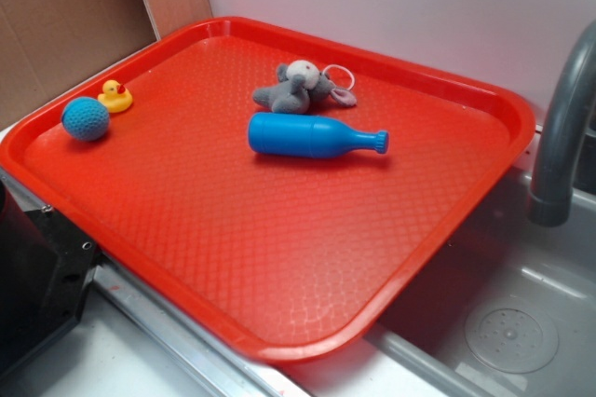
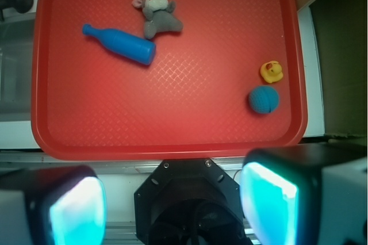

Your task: Grab the blue bottle.

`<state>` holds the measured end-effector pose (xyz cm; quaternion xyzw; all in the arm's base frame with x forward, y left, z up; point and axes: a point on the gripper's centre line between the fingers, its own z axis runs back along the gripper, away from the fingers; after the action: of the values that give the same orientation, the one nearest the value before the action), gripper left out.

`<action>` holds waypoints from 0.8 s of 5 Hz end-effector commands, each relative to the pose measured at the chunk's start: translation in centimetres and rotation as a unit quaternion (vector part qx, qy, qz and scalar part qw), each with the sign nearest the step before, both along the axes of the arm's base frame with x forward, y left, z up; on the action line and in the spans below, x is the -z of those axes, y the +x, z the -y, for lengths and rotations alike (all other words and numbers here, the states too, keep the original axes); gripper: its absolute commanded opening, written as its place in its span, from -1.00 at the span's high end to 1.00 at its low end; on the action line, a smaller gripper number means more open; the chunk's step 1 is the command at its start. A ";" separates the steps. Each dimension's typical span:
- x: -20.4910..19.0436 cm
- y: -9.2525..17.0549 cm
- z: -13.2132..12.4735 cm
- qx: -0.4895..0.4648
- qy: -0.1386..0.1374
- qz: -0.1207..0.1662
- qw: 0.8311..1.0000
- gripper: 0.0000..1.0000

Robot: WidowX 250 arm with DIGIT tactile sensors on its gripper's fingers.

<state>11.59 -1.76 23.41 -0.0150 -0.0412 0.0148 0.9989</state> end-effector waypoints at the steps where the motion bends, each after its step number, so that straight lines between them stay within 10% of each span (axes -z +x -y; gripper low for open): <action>1: 0.0 0.0 0.0 0.000 0.000 0.000 1.000 -1.00; 4: 3.9 3.6 1.1 0.137 0.019 -0.025 0.990 -1.00</action>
<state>15.19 -2.78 18.89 -0.0016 -0.0014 -0.1232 0.9924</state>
